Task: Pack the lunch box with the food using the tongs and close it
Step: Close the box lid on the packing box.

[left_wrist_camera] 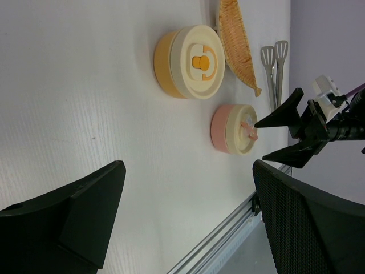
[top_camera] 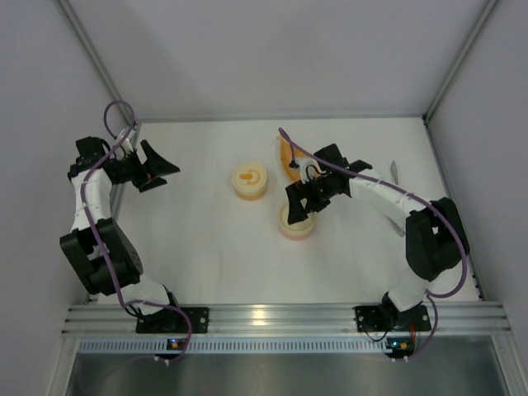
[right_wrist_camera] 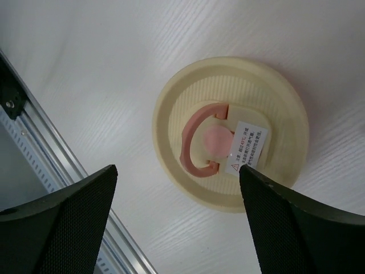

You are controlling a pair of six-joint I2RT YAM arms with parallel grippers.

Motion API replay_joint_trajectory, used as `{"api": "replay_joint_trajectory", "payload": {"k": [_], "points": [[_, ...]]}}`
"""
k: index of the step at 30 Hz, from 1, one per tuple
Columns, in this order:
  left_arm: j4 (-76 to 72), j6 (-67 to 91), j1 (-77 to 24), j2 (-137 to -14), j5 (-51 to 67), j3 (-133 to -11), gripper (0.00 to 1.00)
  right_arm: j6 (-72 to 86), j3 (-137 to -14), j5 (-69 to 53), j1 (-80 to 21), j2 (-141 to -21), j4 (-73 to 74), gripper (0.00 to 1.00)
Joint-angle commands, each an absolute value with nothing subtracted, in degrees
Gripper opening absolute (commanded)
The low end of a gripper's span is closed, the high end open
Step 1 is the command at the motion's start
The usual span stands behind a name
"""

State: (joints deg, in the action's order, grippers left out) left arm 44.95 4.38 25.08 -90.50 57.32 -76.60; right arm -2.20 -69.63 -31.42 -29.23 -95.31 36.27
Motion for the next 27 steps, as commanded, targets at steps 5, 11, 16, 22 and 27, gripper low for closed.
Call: {"api": "replay_joint_trajectory", "payload": {"k": [5, 11, 16, 22, 27], "points": [[42.5, 4.2, 25.4, -88.6, 58.5, -76.1, 0.98, -0.8, -67.8, -42.4, -23.0, -89.5, 29.5, 0.70], [41.8, 5.1, 25.3, -88.8, 59.1, -75.9, 0.98, -0.4, -68.1, -51.3, -22.9, -93.3, 29.4, 0.27], [42.1, 4.2, 25.3, -88.2, 58.7, -75.8, 0.98, 2.5, -67.9, -56.2, -22.7, -98.3, 28.7, 0.09], [42.5, 4.0, 25.4, -87.7, 58.5, -75.6, 0.98, 2.5, -69.0, -58.6, -22.7, -103.6, 28.0, 0.02], [42.4, 4.0, 25.3, -88.1, 58.4, -75.8, 0.98, 3.7, -69.7, -58.7, -22.7, -106.5, 26.8, 0.00]]}}
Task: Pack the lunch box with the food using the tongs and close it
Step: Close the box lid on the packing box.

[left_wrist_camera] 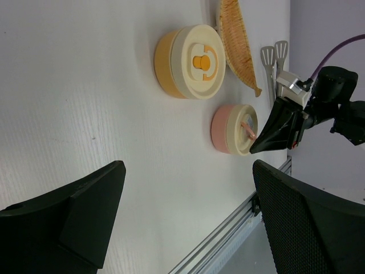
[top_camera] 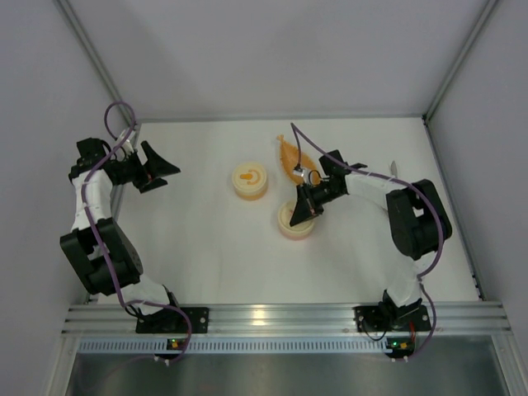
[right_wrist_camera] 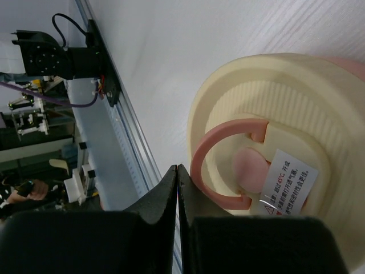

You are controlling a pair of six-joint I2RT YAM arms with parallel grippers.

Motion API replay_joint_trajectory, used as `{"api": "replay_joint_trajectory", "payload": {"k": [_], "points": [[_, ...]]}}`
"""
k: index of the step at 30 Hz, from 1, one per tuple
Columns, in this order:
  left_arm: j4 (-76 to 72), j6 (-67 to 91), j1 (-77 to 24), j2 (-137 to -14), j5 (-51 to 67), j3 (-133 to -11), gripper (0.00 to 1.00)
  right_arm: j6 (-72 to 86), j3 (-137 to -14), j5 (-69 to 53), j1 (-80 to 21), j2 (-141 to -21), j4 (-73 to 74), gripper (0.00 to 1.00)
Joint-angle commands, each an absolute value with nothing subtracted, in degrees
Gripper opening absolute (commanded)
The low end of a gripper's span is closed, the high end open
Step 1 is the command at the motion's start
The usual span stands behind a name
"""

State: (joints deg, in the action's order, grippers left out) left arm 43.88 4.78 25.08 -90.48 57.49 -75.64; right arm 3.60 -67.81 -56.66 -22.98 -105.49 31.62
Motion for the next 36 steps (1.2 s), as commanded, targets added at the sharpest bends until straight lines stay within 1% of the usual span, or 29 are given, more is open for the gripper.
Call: {"api": "replay_joint_trajectory", "payload": {"k": [1, 7, 14, 16, 17, 18, 19, 21, 22, 23, 24, 25, 26, 27, 30, 33, 36], "points": [[42.3, 4.0, 25.3, -88.2, 58.3, -75.8, 0.98, 3.9, -69.5, -58.4, -22.7, -107.0, 26.6, 0.00], [41.6, 3.4, 23.0, -88.0, 55.6, -75.8, 0.98, 4.8, -67.9, -55.8, -22.9, -107.7, 25.2, 0.00], [39.3, 4.0, 15.9, -88.0, 50.9, -76.5, 0.98, 5.4, -66.1, -55.5, -23.4, -107.6, 25.0, 0.00], [38.9, 3.6, 14.1, -88.2, 48.4, -77.1, 0.98, 5.4, -65.7, -56.2, -23.7, -106.7, 25.0, 0.02], [38.9, 3.0, 11.5, -88.4, 46.9, -77.6, 0.97, 5.4, -65.8, -56.9, -23.8, -106.3, 25.0, 0.03], [39.3, 2.4, 10.0, -88.6, 45.3, -78.8, 0.97, 5.4, -66.1, -57.4, -23.8, -105.7, 25.0, 0.06], [39.5, 0.8, 8.4, -89.0, 41.2, -79.4, 0.96, 5.4, -67.1, -58.0, -23.8, -104.4, 25.3, 0.08], [39.9, -1.2, 2.7, -89.8, 35.7, -82.2, 0.96, 3.3, -69.1, -59.1, -23.8, -103.3, 28.3, 0.14], [40.7, -2.5, 0.8, -91.2, 30.6, -83.2, 0.96, 3.0, -71.2, -59.0, -23.8, -101.7, 29.3, 0.16], [41.0, -2.9, -3.1, -92.1, 28.0, -84.4, 0.95, 2.4, -72.3, -58.2, -23.7, -101.0, 31.1, 0.18], [41.1, -3.0, -4.4, -93.0, 26.0, -85.3, 0.95, 2.0, -73.4, -57.8, -23.8, -100.1, 31.8, 0.24], [41.5, -2.8, -5.6, -94.0, 23.1, -87.7, 0.95, 1.8, -75.2, -57.6, -23.8, -98.4, 32.3, 0.27], [41.7, -2.7, -7.5, -96.3, 22.0, -88.9, 0.95, 1.8, -76.0, -56.5, -23.7, -97.6, 33.4, 0.32], [41.9, -2.8, -8.4, -97.5, 21.3, -90.3, 0.94, 1.8, -76.8, -56.1, -23.7, -96.7, 33.7, 0.40], [41.8, -2.9, -11.3, -102.6, 17.3, -95.2, 0.94, 1.3, -78.8, -53.0, -23.7, -93.1, 35.1, 0.50], [41.5, -3.1, -11.8, -108.2, 19.2, -99.9, 0.94, 0.5, -78.5, -48.1, -22.9, -91.5, 35.3, 0.56], [40.3, -4.7, -11.8, -112.2, 21.9, -102.9, 0.94, -3.4, -78.0, -42.1, -21.1, -91.5, 36.5, 0.57]]}}
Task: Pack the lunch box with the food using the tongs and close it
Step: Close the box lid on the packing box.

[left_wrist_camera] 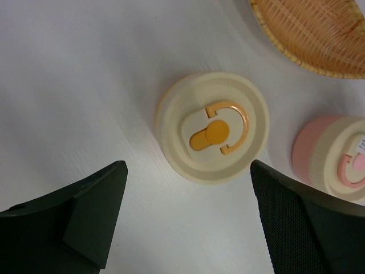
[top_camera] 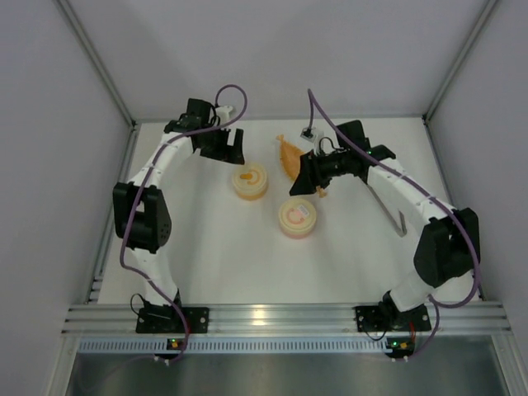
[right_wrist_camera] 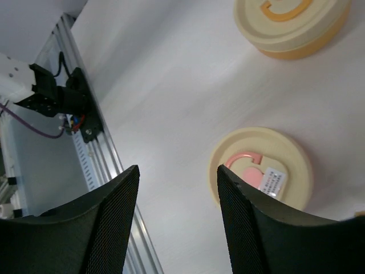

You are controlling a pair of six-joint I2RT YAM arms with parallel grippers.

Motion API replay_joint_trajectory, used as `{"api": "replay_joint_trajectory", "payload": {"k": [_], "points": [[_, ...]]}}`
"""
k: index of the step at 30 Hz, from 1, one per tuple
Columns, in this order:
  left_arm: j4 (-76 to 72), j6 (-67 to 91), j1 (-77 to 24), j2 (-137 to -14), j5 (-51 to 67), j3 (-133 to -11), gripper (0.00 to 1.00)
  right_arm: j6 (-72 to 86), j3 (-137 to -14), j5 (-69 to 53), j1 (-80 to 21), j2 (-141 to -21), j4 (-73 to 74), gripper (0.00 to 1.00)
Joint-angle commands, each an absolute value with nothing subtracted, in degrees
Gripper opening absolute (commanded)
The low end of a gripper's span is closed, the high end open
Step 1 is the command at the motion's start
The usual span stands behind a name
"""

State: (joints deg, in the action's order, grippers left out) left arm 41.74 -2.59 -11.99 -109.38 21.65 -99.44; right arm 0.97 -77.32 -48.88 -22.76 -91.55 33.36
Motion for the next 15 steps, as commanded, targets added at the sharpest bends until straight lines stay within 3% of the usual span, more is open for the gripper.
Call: {"api": "replay_joint_trajectory", "payload": {"k": [1, 5, 15], "points": [[39.9, -5.1, -11.8, -113.1, 22.3, -103.5, 0.94, -4.3, -78.0, -40.9, -20.3, -92.4, 37.0, 0.57], [39.5, -7.0, -11.8, -117.1, 26.2, -106.9, 0.93, -7.6, -78.7, -36.5, -19.2, -95.5, 37.1, 0.57], [39.9, -8.3, -11.5, -124.3, 30.7, -112.2, 0.89, -9.4, -80.9, -38.3, -18.1, -103.2, 33.3, 0.61]]}}
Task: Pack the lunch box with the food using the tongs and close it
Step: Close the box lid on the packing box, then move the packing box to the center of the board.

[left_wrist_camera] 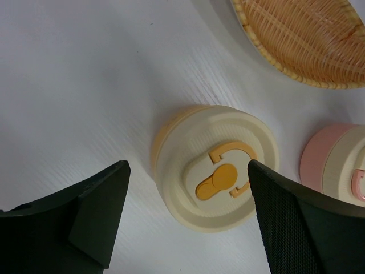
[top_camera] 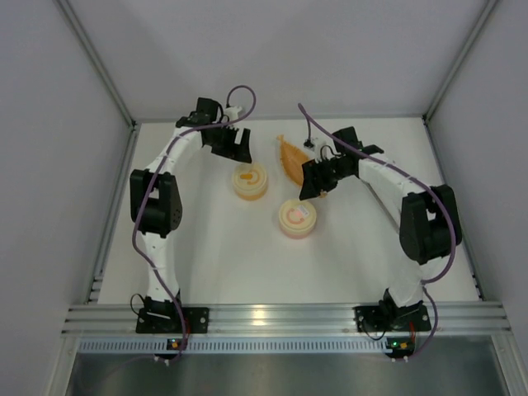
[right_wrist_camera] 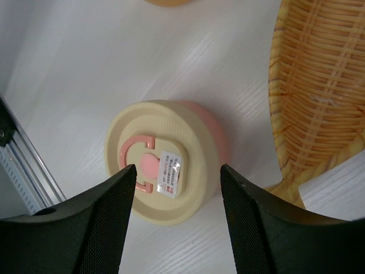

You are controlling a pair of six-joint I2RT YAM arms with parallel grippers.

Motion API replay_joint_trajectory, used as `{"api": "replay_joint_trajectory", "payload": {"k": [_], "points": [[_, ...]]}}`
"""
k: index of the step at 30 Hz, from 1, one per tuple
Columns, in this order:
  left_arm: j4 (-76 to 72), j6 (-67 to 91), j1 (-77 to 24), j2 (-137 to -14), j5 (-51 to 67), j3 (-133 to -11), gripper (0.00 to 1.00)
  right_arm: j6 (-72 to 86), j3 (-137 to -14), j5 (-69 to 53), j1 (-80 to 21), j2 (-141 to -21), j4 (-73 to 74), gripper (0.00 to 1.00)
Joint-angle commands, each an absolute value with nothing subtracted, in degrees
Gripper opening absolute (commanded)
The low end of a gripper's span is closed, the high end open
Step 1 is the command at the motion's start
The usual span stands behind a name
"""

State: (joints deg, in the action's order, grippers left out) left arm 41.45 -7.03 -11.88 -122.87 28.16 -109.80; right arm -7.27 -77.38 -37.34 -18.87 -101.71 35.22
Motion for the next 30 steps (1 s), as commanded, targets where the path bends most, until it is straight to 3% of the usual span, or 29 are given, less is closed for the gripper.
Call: {"api": "replay_joint_trajectory", "payload": {"k": [1, 22, 28, 30], "points": [[39.7, -8.3, -11.3, -124.6, 31.2, -112.5, 0.89, -9.6, -81.1, -38.6, -18.2, -103.9, 33.4, 0.60], [34.7, -5.5, -9.2, -133.4, 50.6, -114.2, 0.74, -8.5, -77.9, -41.2, -18.3, -106.3, 30.6, 0.56], [32.9, -6.2, -9.2, -134.6, 55.3, -110.9, 0.62, -7.6, -78.1, -41.8, -18.3, -107.3, 30.1, 0.55], [33.6, -7.1, -9.2, -134.8, 56.9, -110.0, 0.54, -7.3, -78.2, -42.2, -18.3, -107.1, 30.4, 0.55]]}}
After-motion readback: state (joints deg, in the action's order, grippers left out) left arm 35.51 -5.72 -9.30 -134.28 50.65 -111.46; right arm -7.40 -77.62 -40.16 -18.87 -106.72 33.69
